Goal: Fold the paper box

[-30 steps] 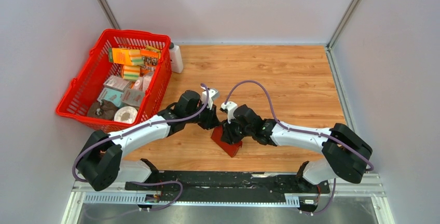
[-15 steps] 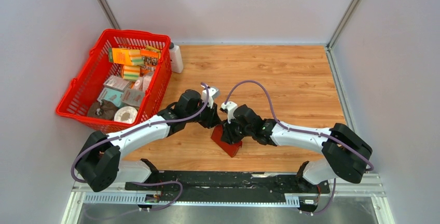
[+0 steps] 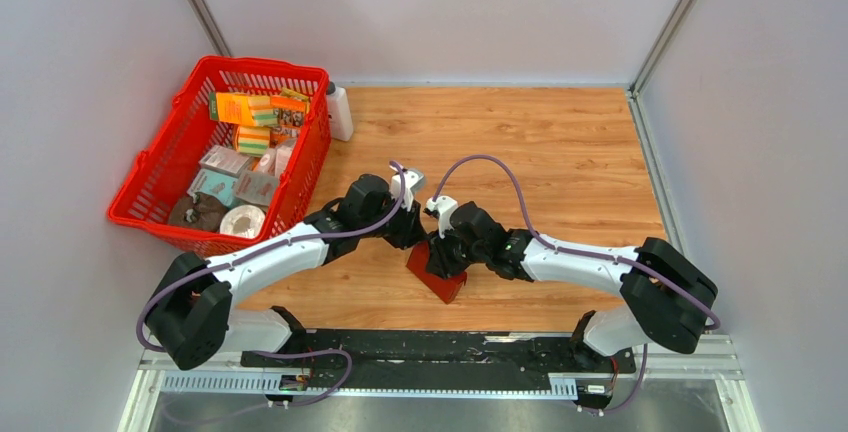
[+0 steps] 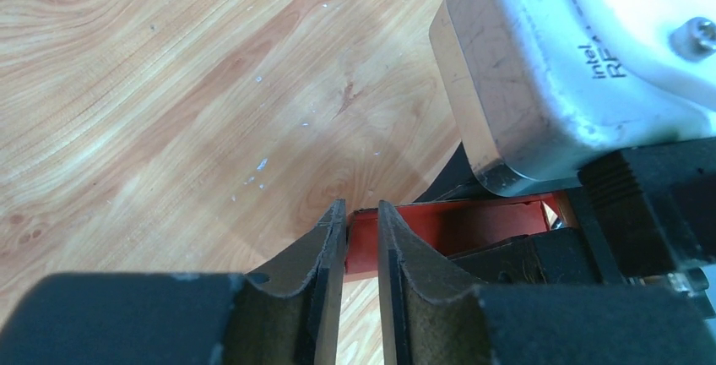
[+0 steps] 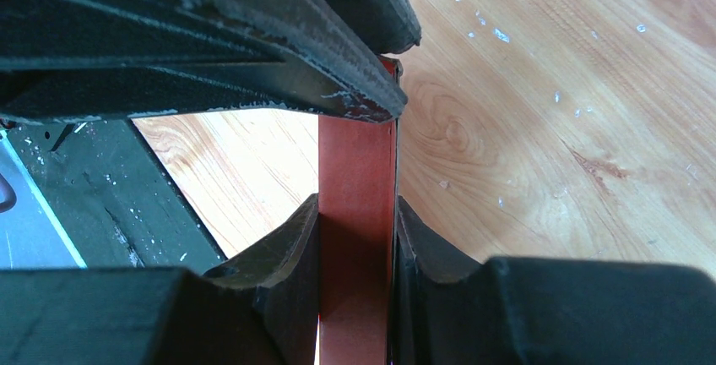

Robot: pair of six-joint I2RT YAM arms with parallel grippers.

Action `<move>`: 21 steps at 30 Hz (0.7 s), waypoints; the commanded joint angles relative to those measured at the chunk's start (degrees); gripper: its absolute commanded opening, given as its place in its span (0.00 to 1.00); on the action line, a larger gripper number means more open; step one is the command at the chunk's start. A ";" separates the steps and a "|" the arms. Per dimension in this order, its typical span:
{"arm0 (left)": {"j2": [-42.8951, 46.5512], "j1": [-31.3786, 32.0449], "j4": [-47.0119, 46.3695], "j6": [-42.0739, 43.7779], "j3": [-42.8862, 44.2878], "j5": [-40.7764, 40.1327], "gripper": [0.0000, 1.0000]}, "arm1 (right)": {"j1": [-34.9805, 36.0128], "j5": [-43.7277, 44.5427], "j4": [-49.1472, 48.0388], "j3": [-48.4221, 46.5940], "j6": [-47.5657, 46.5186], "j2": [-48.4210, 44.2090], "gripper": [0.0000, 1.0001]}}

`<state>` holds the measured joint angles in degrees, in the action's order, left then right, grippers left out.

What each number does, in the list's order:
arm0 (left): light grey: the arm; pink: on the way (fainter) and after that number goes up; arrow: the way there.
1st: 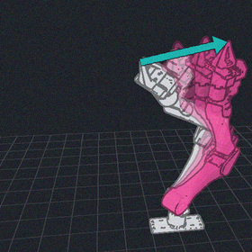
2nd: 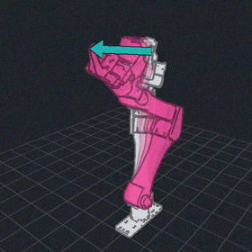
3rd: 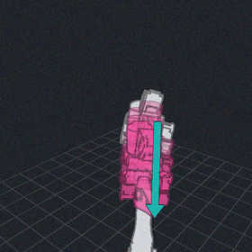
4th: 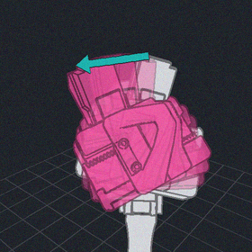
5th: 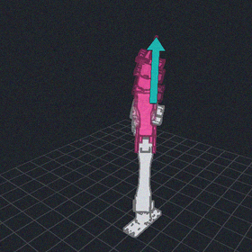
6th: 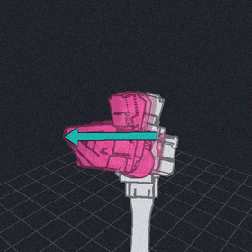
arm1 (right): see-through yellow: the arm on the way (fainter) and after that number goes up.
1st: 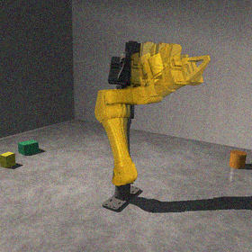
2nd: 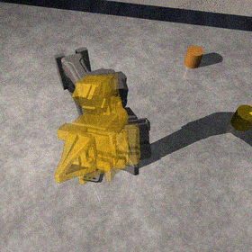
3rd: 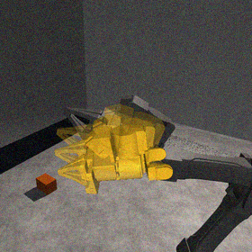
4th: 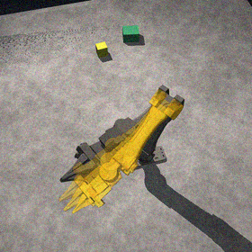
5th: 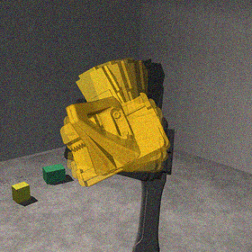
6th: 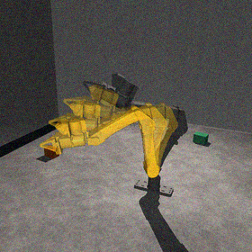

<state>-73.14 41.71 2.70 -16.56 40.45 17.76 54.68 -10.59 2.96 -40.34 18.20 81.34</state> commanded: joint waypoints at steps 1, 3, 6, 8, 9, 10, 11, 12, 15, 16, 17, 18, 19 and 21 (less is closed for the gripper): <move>1.07 0.56 1.43 2.49 1.21 -0.79 0.29 | -0.01 -0.22 -1.29 -1.50 0.00 -0.22 0.21; 1.25 0.56 1.52 2.76 1.04 -0.80 0.29 | -0.01 -0.31 -1.29 -1.50 0.00 -0.30 0.21; 1.60 0.65 1.34 2.76 0.86 -0.97 0.26 | 0.08 -0.40 -1.47 -1.41 -0.09 -0.39 0.21; 1.60 0.74 1.60 2.93 0.95 -1.15 0.25 | -0.01 -0.31 -1.38 -1.41 0.00 -0.39 0.21; 1.60 0.65 1.61 2.93 0.86 -1.15 0.19 | -0.01 -0.22 -1.47 -1.41 0.00 -0.39 0.20; 1.60 0.65 1.69 3.02 0.78 -1.50 0.15 | -0.01 -0.05 -1.38 -1.41 0.08 -0.39 0.21; 1.60 0.91 1.70 3.11 0.69 -1.76 0.12 | 0.08 0.04 -1.47 -1.41 0.00 -0.48 0.21; 1.69 0.91 1.70 3.20 0.43 -2.02 0.08 | 0.08 0.22 -1.38 -1.50 0.17 -0.31 0.20; 2.04 1.87 0.64 3.55 -0.89 -3.95 0.05 | 0.17 1.27 -1.38 -2.11 0.70 -0.22 0.21; 2.65 2.05 0.12 3.64 -1.42 -4.92 0.04 | 0.34 2.58 -1.12 -2.38 0.61 -0.04 0.21; 3.00 2.14 -1.63 3.81 -2.99 -5.36 0.03 | 0.69 3.20 -0.33 -2.73 0.44 0.13 0.22; 3.62 2.40 -2.43 3.81 -3.87 -5.80 0.02 | 0.78 3.90 0.20 -3.69 0.18 0.40 0.22; 4.67 2.49 -4.26 3.81 -4.75 -6.94 0.02 | 0.78 4.69 0.81 -4.04 0.09 0.57 0.22; 5.99 2.58 -7.17 4.16 -7.30 -7.65 0.00 | 0.87 6.01 1.96 -5.10 -0.44 1.01 0.23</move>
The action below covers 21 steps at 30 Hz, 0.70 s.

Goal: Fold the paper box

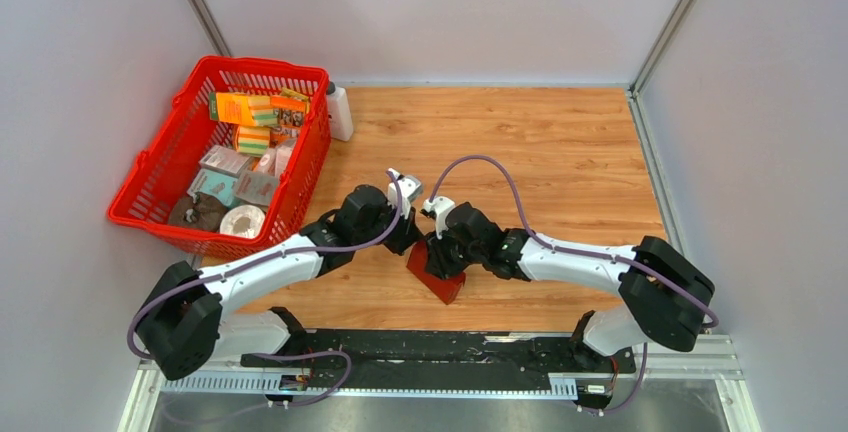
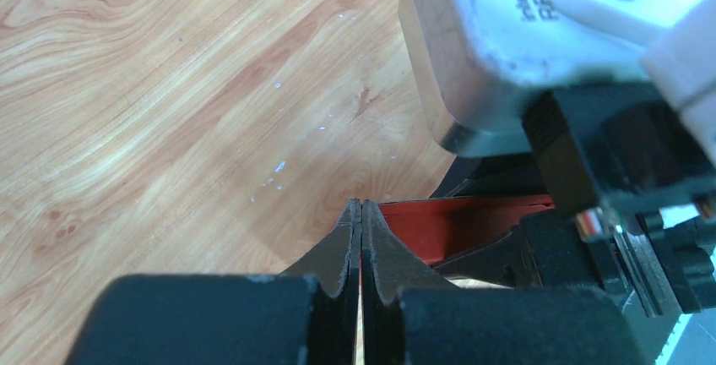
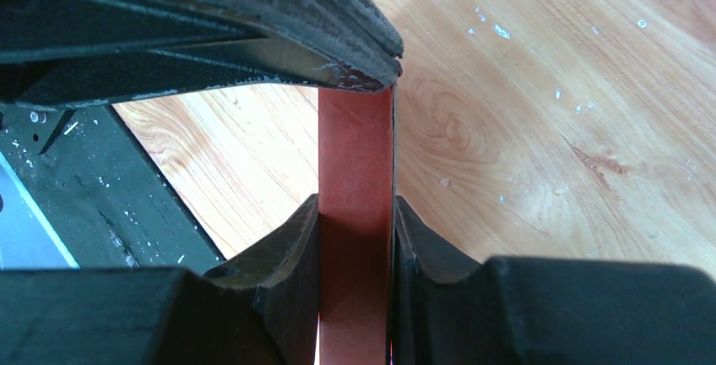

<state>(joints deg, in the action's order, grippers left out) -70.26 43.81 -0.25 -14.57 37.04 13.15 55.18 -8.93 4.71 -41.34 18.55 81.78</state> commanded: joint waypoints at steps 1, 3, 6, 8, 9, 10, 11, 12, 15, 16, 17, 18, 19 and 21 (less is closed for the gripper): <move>3.55 0.48 -5.01 2.44 -4.68 -3.65 0.00 | 0.46 4.79 0.65 -4.45 -0.88 0.75 0.23; 4.60 0.66 -7.47 2.88 -7.06 -4.18 0.00 | 0.46 5.58 1.61 -5.23 -0.97 1.01 0.24; 5.65 1.01 -11.52 3.23 -10.40 -5.23 0.00 | 0.54 6.02 1.71 -5.42 -1.14 1.10 0.26; 6.01 1.19 -13.80 3.84 -12.41 -5.85 0.00 | 0.72 6.12 1.88 -5.59 -1.49 1.19 0.26; 6.62 1.19 -14.42 3.93 -13.04 -6.11 0.00 | 0.81 6.38 1.88 -5.59 -1.84 1.28 0.26; 6.80 1.27 -15.56 4.11 -13.56 -6.20 0.00 | 0.81 6.73 2.14 -5.94 -2.11 1.19 0.26; 6.98 1.19 -16.18 4.37 -14.61 -6.29 0.00 | 0.81 6.99 2.67 -6.03 -2.63 1.45 0.26; 6.98 1.19 -16.71 4.55 -15.06 -6.29 0.00 | 0.81 6.73 2.85 -6.29 -3.16 1.45 0.26; 6.28 1.28 -15.84 5.43 -14.72 -6.90 0.00 | 0.98 7.52 3.99 -7.52 -4.66 2.16 0.27; 6.19 1.28 -15.40 5.60 -14.63 -6.73 0.00 | 0.90 8.04 4.43 -7.87 -4.75 2.24 0.27; 6.27 1.28 -15.31 5.52 -14.80 -6.82 0.00 | 0.90 8.31 5.21 -8.40 -4.83 2.51 0.29; 6.45 1.28 -15.57 5.34 -15.06 -7.34 0.00 | 0.90 8.23 5.48 -8.49 -4.92 2.51 0.31; 6.62 1.28 -16.44 4.99 -15.41 -7.61 0.00 | 0.98 8.40 5.57 -8.58 -4.66 2.51 0.35; 6.98 1.28 -17.32 4.20 -16.47 -8.22 0.00 | 1.33 8.84 6.88 -9.28 -2.57 2.16 0.42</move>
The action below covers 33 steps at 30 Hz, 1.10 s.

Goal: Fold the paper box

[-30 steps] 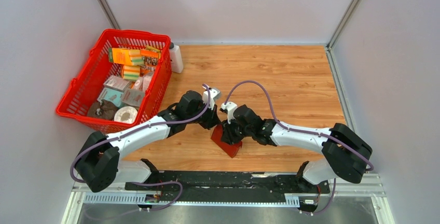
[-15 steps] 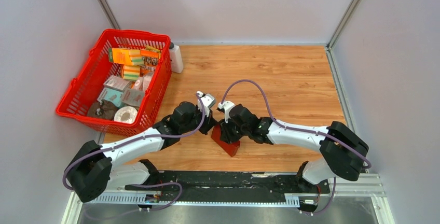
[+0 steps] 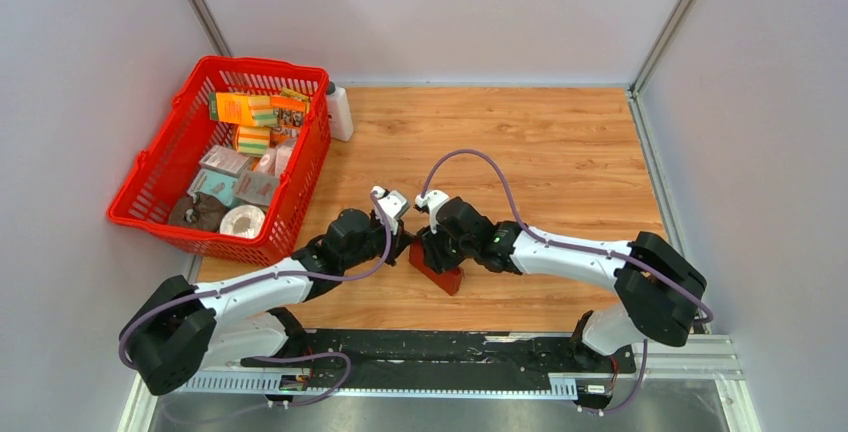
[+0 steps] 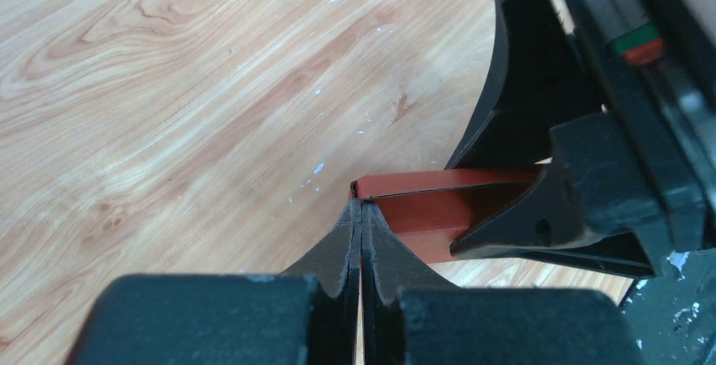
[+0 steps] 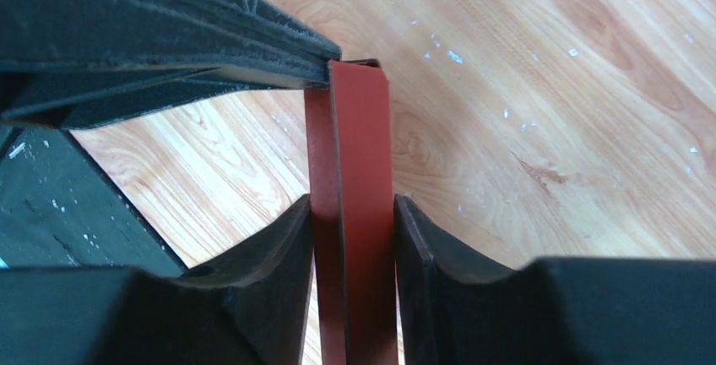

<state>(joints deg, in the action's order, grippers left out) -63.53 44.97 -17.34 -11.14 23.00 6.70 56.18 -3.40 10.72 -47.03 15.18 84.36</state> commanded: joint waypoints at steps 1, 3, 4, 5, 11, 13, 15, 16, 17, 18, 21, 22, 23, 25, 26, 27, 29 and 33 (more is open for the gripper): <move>0.25 0.20 -1.19 -0.11 -2.61 -1.78 0.00 | 0.42 5.31 3.14 -4.21 1.86 -0.51 0.53; 0.16 0.64 -1.38 -1.08 -2.79 -3.09 0.00 | 0.77 7.34 6.14 -6.22 6.32 -1.65 0.64; 0.16 0.91 -1.73 -1.69 -2.79 -3.44 0.00 | 1.03 7.61 8.76 -6.67 8.01 -2.35 0.71; 0.25 1.26 -1.90 -2.13 -2.88 -3.97 0.00 | 1.12 7.70 10.01 -7.02 10.20 -3.83 0.73; 1.30 4.77 -2.87 -4.77 -3.14 -9.50 0.00 | 1.21 12.18 23.01 -8.09 23.57 -10.61 0.78; 1.21 6.61 -3.22 -5.39 -3.14 -11.53 0.00 | 1.30 12.80 26.18 -6.51 26.29 -13.76 0.75; 0.69 7.67 -3.31 -5.47 -2.97 -13.37 0.00 | 1.38 12.19 27.25 -4.84 27.27 -16.49 0.72; 0.42 7.94 -3.31 -5.91 -2.79 -13.55 0.00 | 1.65 11.49 27.25 -3.35 26.92 -19.20 0.68; 0.07 8.03 -3.31 -6.18 -2.79 -13.55 0.00 | 2.00 11.05 27.25 -2.47 25.88 -20.62 0.67; -0.45 8.11 -3.22 -6.35 -2.62 -13.47 0.00 | 2.26 10.70 27.42 -1.67 25.34 -21.85 0.66; -0.72 8.29 -3.14 -6.97 -2.79 -13.64 0.00 | 2.70 8.77 25.41 2.63 22.53 -25.64 0.59; -0.63 8.29 -2.53 -6.97 -2.79 -13.73 0.00 | 2.70 8.06 24.53 3.42 22.09 -26.43 0.55; -0.11 8.29 -2.17 -6.97 -2.62 -13.82 0.00 | 2.79 7.80 24.35 4.30 21.65 -26.52 0.52; 0.68 8.38 -0.77 -7.06 -2.35 -13.91 0.00 | 3.66 7.62 21.99 5.27 20.86 -26.53 0.46; 1.56 8.38 -0.33 -7.06 -2.26 -13.91 0.00 | 3.93 7.79 21.02 5.71 20.51 -26.26 0.46; 1.91 8.38 0.46 -7.06 -2.26 -14.08 0.00 | 4.19 9.10 20.40 6.33 20.24 -25.91 0.46; 3.14 8.38 1.26 -6.88 -2.00 -14.17 0.00 | 4.72 11.12 19.60 6.33 20.07 -24.51 0.45; 4.38 8.38 2.93 -6.79 -1.82 -13.91 0.00 | 5.87 17.02 19.52 5.45 19.36 -23.01 0.42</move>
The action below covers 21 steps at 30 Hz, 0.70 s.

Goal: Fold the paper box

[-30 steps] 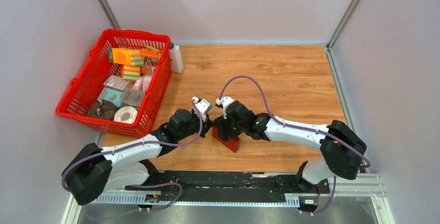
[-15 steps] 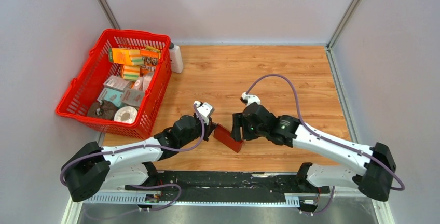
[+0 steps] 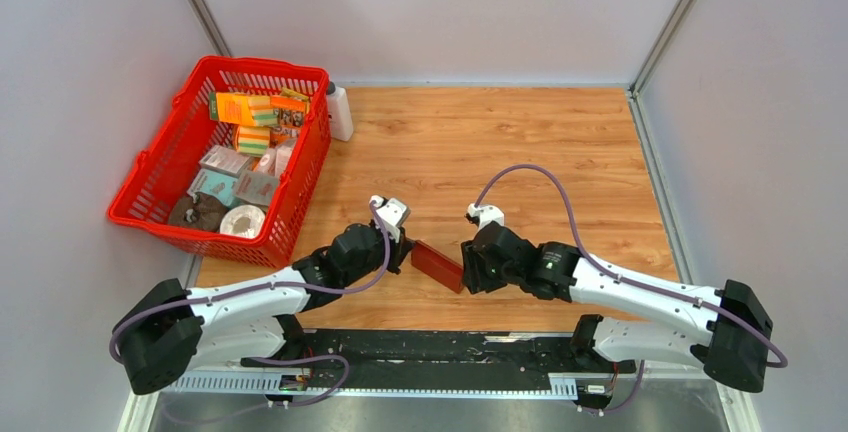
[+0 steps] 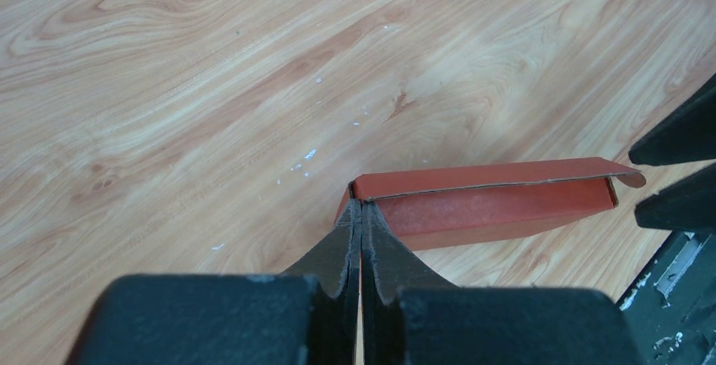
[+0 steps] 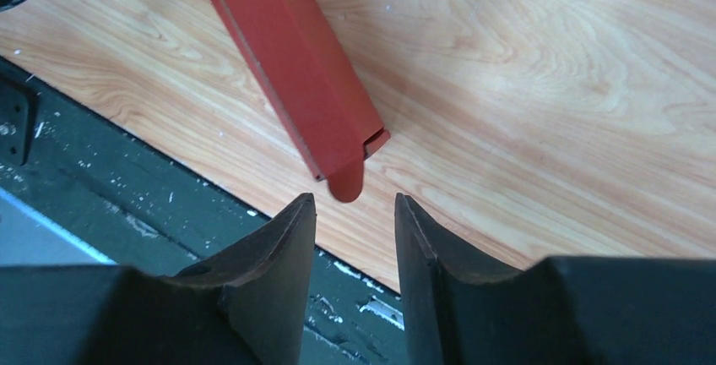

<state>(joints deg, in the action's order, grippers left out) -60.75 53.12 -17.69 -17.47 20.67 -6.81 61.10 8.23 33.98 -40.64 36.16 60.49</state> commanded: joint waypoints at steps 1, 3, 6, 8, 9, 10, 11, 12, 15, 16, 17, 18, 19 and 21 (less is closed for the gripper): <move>1.86 0.23 3.37 -0.63 0.52 -0.22 0.00 | 1.30 5.39 -4.18 -1.28 -1.97 1.12 0.41; 1.78 0.23 3.80 -0.98 0.69 0.13 0.00 | 1.74 6.35 -4.44 -1.63 -2.24 1.56 0.39; 1.78 0.31 4.16 -1.33 0.95 0.22 0.00 | 2.09 7.24 -4.88 -1.98 -2.76 1.82 0.34; 1.51 0.31 4.16 -1.51 1.22 0.48 0.00 | 2.18 7.24 -4.54 -2.51 -2.59 2.00 0.32; 1.43 0.31 4.68 -1.68 1.57 0.65 0.00 | 2.35 7.15 -4.62 -2.51 -2.59 2.00 0.31; 1.25 0.40 4.77 -1.69 2.09 0.74 0.00 | 2.44 6.98 -4.71 -2.60 -2.59 2.00 0.27; 0.90 0.40 4.86 -1.51 2.27 0.83 0.00 | 2.44 7.15 -4.80 -2.77 -2.33 1.91 0.25; 0.81 0.58 5.30 -1.42 2.53 0.57 0.00 | 2.53 7.24 -4.71 -2.95 -2.15 1.83 0.23; 0.20 0.75 5.83 -1.33 2.98 0.39 0.00 | 2.71 7.50 -3.74 -4.09 -1.10 1.74 0.17; 0.11 0.75 5.91 -1.42 3.15 0.39 0.00 | 2.79 7.59 -3.22 -4.27 -0.83 1.82 0.13; 0.02 0.84 5.92 -1.42 3.15 0.39 0.00 | 2.80 7.77 -2.95 -4.53 -0.57 1.83 0.12; -0.07 1.10 5.83 -1.33 3.24 0.31 0.00 | 2.88 8.29 -2.43 -5.23 0.04 2.09 0.10; -0.07 1.28 5.83 -1.16 3.33 0.30 0.00 | 2.80 8.47 -1.55 -5.67 0.40 2.26 0.07; -0.33 1.89 7.23 -0.28 4.12 -0.66 0.00 | 2.80 8.03 -0.40 -6.55 2.15 2.53 0.01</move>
<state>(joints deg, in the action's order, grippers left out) -60.23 53.65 -13.04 -18.17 22.37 -7.31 63.64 14.74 33.50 -43.33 35.35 62.67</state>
